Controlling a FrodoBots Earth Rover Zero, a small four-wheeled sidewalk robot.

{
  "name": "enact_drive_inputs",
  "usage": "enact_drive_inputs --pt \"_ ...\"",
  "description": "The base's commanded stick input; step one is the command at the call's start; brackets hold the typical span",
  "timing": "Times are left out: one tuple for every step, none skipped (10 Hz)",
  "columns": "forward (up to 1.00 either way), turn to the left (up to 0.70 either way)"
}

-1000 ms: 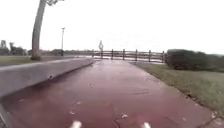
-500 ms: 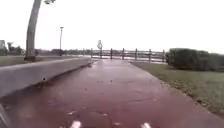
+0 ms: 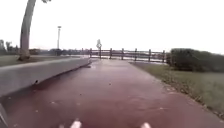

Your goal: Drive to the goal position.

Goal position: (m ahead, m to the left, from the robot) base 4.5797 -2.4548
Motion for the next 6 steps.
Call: enact_drive_inputs --pt "0.50 0.00" --pt "0.50 0.00" --pt "0.50 0.00" --pt "0.50 0.00" --pt "0.50 0.00" --pt "0.50 0.00"
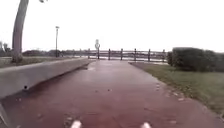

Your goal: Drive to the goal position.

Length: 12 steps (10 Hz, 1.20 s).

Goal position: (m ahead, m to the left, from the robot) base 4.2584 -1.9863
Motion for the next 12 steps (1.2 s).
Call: enact_drive_inputs --pt "0.50 0.00" --pt "0.50 0.00" --pt "0.50 0.00" --pt "0.50 0.00" --pt "0.50 0.00" --pt "0.50 0.00" --pt "0.50 0.00" --pt "0.50 0.00" --pt "0.50 0.00" --pt "0.50 0.00" --pt "0.50 0.00" --pt "0.50 0.00"
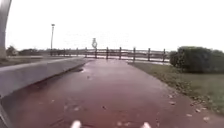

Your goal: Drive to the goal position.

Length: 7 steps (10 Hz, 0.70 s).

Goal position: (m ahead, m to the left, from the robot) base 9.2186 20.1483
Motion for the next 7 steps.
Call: enact_drive_inputs --pt "0.50 0.00" --pt "0.50 0.00" --pt "0.50 0.00" --pt "0.50 0.00" --pt "0.50 0.00" --pt "0.50 0.00" --pt "0.50 0.00"
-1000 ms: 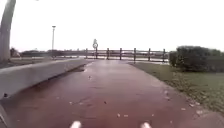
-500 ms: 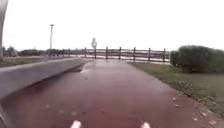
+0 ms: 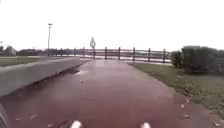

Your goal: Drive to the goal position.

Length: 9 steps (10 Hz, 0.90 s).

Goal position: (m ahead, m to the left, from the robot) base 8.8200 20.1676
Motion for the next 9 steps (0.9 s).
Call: enact_drive_inputs --pt "0.50 0.00" --pt "0.50 0.00" --pt "0.50 0.00" --pt "0.50 0.00" --pt "0.50 0.00" --pt "0.50 0.00" --pt "0.50 0.00" --pt "0.50 0.00" --pt "0.50 0.00"
